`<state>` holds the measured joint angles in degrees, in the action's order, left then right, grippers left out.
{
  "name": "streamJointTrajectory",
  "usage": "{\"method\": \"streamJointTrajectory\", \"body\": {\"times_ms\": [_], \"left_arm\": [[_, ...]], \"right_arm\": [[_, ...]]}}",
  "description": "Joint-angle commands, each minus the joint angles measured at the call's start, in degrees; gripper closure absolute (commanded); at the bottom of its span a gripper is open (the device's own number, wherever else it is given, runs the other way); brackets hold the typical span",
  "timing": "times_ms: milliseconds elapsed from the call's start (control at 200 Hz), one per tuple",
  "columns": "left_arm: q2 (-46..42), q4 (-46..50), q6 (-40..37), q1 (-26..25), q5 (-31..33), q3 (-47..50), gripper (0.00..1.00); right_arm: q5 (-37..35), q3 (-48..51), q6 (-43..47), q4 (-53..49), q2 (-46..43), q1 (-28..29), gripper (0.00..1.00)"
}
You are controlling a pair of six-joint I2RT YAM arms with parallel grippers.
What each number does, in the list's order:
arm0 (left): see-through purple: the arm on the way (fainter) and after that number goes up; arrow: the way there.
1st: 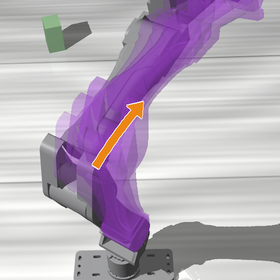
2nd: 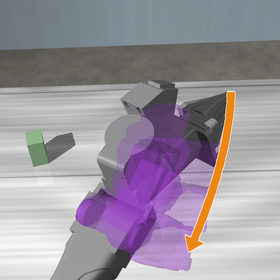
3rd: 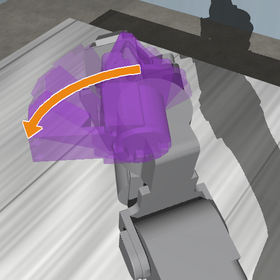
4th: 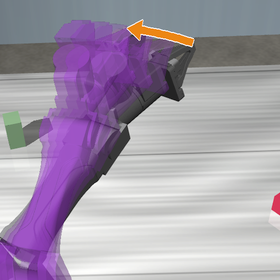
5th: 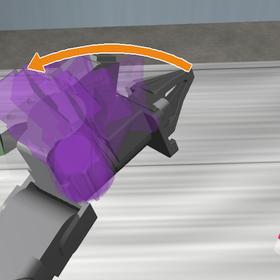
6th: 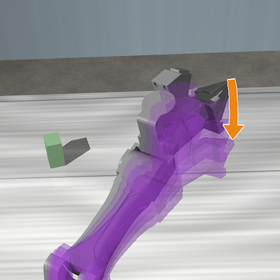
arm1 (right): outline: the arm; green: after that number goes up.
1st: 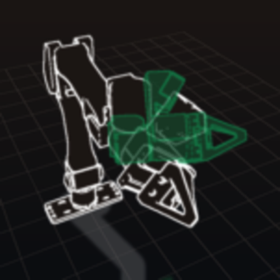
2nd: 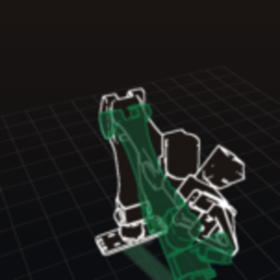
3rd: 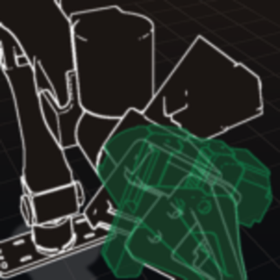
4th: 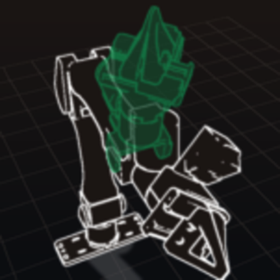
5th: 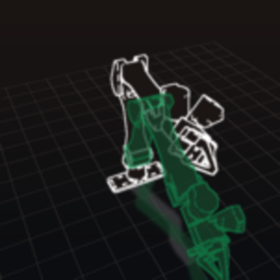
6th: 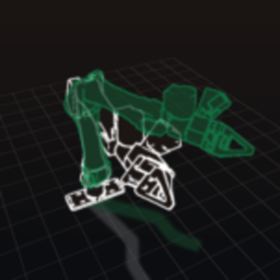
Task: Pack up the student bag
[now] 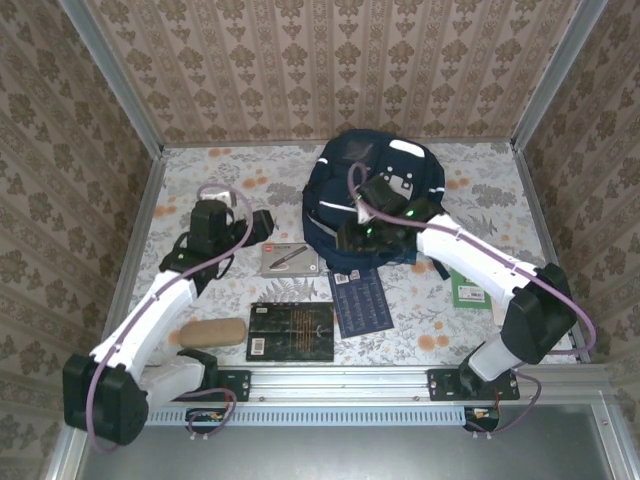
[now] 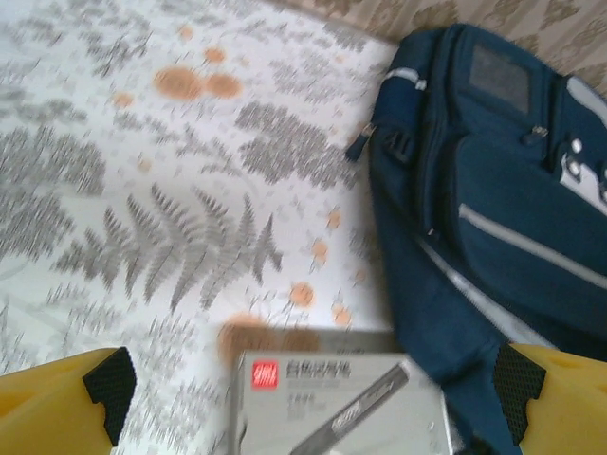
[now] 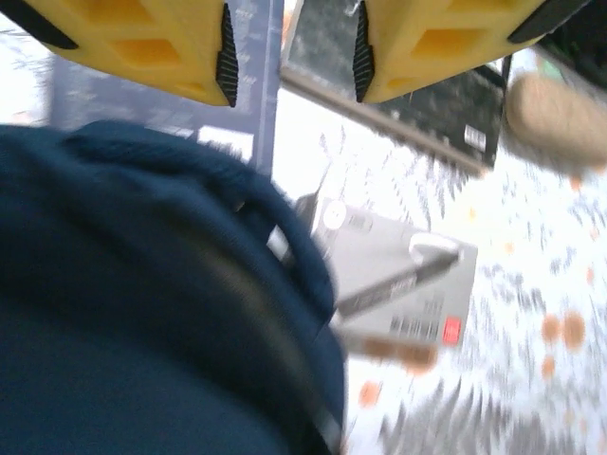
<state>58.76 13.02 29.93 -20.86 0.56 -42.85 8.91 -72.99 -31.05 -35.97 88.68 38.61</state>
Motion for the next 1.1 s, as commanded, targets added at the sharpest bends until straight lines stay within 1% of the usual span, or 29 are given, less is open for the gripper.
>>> {"method": "streamJointTrajectory", "body": {"times_ms": [0,120,235,320,520,620,710,770,820,985,1095], "left_arm": [[-4.99,5.75,3.48,0.10,3.18,3.12,0.00],[-9.07,9.62,3.43,0.21,5.28,4.52,0.00],[-11.58,12.89,3.81,0.21,6.23,4.57,0.02],[-12.81,14.78,4.25,0.21,6.56,4.53,0.02],[-14.67,18.20,5.22,0.22,7.10,4.49,0.03],[-15.30,19.20,5.05,0.22,7.02,4.20,0.03],[-15.95,19.82,4.87,0.23,7.17,4.09,0.03],[-16.36,20.00,5.07,0.19,7.01,4.22,0.03],[-16.58,20.12,5.37,0.21,6.86,4.26,0.04],[-16.93,19.87,6.18,0.07,5.68,4.58,0.08],[-16.84,19.48,7.02,0.05,5.07,4.90,0.10]], "right_arm": [[-0.99,3.25,0.62,4.61,3.09,5.98,0.66],[-0.25,3.83,0.22,8.00,7.95,12.73,0.74],[0.65,1.96,0.77,9.67,13.26,17.69,0.77],[1.63,0.33,1.21,10.71,16.75,19.66,0.78],[4.24,-3.42,3.06,12.15,22.77,21.80,0.79],[5.81,-5.49,3.99,11.77,25.51,21.96,0.79],[5.58,-6.24,4.84,11.10,27.17,22.10,0.79],[3.48,-6.37,5.12,10.37,28.04,21.96,0.79],[0.94,-6.39,4.72,9.55,28.82,21.32,0.81],[-3.09,-4.17,1.77,10.22,29.79,15.07,0.83],[-5.96,-3.99,1.54,10.04,29.47,11.24,0.83]]}}
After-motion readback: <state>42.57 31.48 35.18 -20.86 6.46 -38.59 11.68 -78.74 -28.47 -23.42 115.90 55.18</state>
